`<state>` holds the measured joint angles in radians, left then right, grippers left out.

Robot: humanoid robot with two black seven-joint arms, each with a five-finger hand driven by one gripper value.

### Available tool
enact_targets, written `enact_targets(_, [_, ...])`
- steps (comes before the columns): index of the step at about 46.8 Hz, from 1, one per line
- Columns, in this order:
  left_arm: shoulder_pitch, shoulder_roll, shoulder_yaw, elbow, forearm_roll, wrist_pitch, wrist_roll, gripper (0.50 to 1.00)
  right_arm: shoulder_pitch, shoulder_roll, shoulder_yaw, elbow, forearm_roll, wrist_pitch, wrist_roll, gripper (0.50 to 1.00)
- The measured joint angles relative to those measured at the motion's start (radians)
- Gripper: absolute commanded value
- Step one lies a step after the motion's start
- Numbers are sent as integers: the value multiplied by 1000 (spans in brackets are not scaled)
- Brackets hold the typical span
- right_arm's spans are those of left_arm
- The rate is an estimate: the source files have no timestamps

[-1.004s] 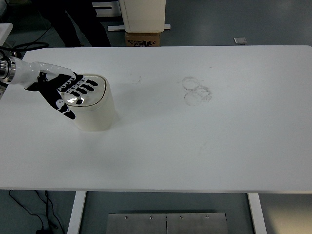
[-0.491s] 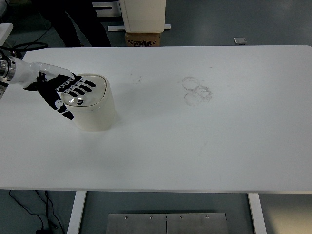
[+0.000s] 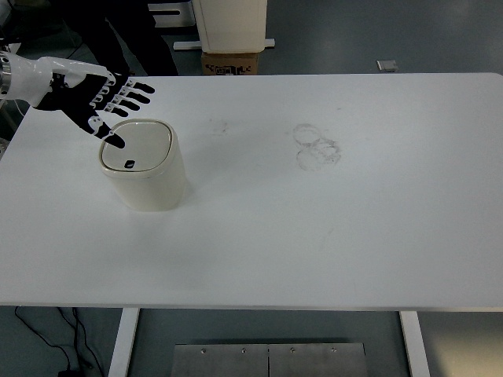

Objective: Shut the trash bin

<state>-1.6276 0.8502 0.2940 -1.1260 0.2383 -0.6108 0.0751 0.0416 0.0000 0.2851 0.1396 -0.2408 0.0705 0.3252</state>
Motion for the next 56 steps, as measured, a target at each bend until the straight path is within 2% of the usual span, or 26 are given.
enact_targets(15, [104, -7, -34, 150, -203, 0, -7, 1000, 0, 0, 0, 0, 0, 0, 0, 991])
enact_targets(28, [272, -22, -209, 294, -244, 0, -12, 1000, 0, 0, 0, 0, 0, 0, 0, 991])
enact_targets(37, [358, -24, -302, 351, -276, 0, -17, 1000, 0, 0, 0, 0, 0, 0, 0, 991])
enact_targets(42, [421, -35, -345, 389, -283, 0, -59, 1000, 0, 0, 0, 0, 0, 0, 0, 991])
enact_targets(51, [534, -67, -436, 455, -290, 0, -170, 1000, 0, 0, 0, 0, 0, 0, 0, 991])
enact_targets(56, [597, -81, -481, 469, -320, 0, -202, 1000, 0, 0, 0, 0, 0, 0, 0, 991])
